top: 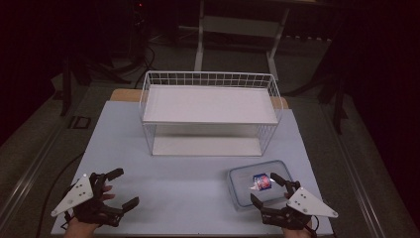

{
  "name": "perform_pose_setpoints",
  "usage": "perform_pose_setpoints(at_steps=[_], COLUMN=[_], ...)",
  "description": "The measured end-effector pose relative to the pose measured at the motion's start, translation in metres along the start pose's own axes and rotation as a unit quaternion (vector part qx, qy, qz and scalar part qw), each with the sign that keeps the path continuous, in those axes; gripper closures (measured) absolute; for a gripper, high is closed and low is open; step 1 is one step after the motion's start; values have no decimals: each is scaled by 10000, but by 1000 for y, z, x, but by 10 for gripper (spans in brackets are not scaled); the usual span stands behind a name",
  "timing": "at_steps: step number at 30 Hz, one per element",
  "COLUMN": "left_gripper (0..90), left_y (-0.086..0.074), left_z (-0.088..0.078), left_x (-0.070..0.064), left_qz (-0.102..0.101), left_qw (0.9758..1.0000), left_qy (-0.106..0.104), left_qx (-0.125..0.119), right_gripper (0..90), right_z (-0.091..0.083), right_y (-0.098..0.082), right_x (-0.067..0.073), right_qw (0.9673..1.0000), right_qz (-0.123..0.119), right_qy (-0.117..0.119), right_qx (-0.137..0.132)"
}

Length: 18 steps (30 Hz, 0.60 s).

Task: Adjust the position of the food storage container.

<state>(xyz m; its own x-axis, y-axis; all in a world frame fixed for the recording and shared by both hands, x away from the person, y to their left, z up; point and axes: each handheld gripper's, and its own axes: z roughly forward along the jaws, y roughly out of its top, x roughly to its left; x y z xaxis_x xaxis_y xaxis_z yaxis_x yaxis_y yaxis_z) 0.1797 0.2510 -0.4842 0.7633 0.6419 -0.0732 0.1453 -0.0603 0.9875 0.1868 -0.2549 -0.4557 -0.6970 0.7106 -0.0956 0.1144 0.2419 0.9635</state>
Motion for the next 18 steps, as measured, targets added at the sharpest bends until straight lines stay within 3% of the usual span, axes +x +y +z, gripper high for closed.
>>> perform_pose_setpoints(at_steps=[6,13,15,18], left_gripper=[0,0,0,0], left_y=[0,0,1,1], left_z=[0,1,1,1], left_x=[-1,-1,-1,-1], left_qz=[8,26,8,14], left_qw=[10000,10000,10000,10000], left_qy=[3,-6,-11,-11], left_qx=[3,22,11,15], right_gripper=[113,115,138,147], right_z=[-1,-2,-5,-7], right_y=[11,28,34,42], right_x=[8,17,16,11], right_qw=[9999,9997,9993,9991], right_qz=[21,-133,-208,-126], right_qy=[108,-43,-137,-173], right_qx=[-89,-195,-290,-379])
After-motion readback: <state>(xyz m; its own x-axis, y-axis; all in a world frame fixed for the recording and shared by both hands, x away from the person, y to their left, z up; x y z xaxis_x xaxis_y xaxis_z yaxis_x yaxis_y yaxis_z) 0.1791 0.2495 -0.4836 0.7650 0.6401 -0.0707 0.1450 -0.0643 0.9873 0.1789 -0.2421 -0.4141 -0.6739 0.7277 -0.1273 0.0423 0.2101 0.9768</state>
